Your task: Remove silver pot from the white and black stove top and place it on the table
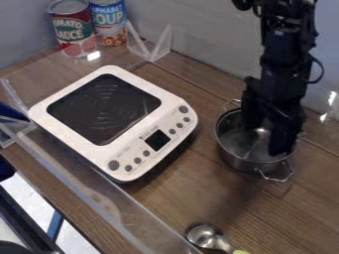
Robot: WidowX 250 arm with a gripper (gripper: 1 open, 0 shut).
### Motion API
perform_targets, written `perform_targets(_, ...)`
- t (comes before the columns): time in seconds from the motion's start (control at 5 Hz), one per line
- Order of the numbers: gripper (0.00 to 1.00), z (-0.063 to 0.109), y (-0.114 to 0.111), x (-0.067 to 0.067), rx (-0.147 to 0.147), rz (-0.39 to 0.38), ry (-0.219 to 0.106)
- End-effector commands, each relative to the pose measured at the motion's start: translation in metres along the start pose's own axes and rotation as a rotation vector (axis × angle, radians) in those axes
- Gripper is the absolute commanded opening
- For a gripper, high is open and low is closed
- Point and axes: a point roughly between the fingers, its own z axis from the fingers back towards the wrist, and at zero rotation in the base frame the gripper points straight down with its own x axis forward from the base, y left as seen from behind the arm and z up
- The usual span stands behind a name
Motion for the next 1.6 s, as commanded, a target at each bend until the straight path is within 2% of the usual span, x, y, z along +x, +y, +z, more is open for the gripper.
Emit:
perform_targets(0.0,1.00,0.011,-0.006,0.013,0.007,0.003,-0.044)
perform_targets(0.4,1.00,0.018,0.002,0.004,0.000,-0.032,-0.036)
perform_targets(0.6,1.00,0.021,0.003,0.008,-0.008,-0.120,-0.025)
perform_targets(0.8,1.00,0.017,0.000,0.004,0.000,-0.029,-0.031)
perform_targets(1.2,1.00,0.018,-0.006,0.015,0.003,-0.075,-0.019)
perform_targets(1.4,1.00,0.024,-0.002,0.014,0.012,-0.044,-0.016)
